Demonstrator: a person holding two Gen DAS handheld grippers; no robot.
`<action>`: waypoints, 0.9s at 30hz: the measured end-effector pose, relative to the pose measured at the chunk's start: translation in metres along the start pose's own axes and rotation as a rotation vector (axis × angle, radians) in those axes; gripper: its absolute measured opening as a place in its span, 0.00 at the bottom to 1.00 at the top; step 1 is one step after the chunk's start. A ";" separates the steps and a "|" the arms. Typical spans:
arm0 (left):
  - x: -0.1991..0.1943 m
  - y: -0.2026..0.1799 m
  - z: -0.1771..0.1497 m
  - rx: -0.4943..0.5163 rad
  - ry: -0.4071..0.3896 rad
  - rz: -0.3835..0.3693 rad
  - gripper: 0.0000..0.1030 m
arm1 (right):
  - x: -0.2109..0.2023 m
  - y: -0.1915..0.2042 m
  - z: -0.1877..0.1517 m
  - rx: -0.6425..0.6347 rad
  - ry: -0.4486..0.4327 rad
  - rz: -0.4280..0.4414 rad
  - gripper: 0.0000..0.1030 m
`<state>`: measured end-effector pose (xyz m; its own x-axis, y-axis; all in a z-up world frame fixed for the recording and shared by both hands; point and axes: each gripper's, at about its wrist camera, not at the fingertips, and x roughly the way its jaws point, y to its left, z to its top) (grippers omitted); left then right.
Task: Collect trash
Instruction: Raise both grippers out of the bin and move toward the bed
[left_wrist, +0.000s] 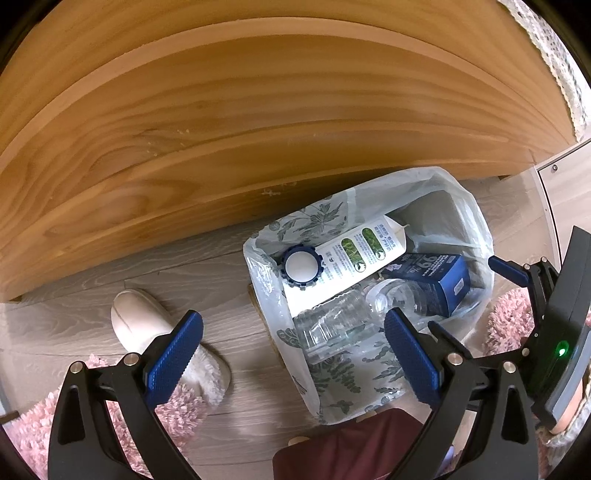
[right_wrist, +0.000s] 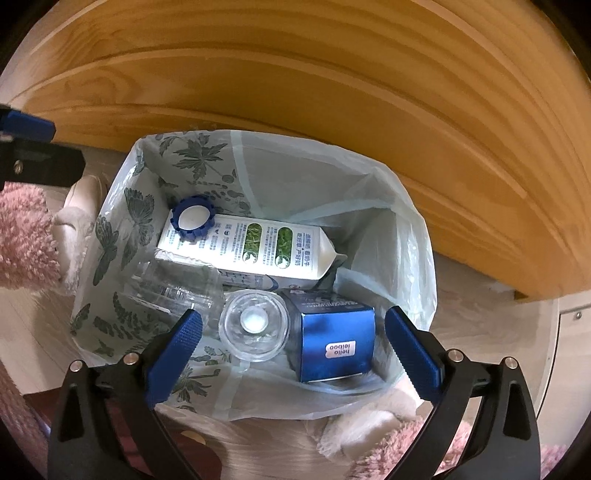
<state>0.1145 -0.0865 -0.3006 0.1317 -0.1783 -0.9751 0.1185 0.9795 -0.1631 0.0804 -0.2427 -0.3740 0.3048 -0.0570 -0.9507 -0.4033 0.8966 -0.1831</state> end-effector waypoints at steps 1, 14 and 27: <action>0.000 0.000 0.000 0.000 0.000 -0.001 0.93 | -0.001 -0.001 0.000 0.010 -0.001 0.004 0.92; -0.010 -0.003 0.000 0.001 -0.026 -0.040 0.93 | -0.021 -0.008 0.001 0.058 -0.049 0.000 0.92; -0.049 -0.015 0.000 0.041 -0.209 -0.077 0.93 | -0.063 -0.032 0.003 0.170 -0.208 0.022 0.92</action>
<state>0.1058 -0.0923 -0.2502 0.3209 -0.2719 -0.9073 0.1751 0.9584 -0.2253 0.0770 -0.2664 -0.3070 0.4756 0.0394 -0.8788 -0.2668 0.9584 -0.1015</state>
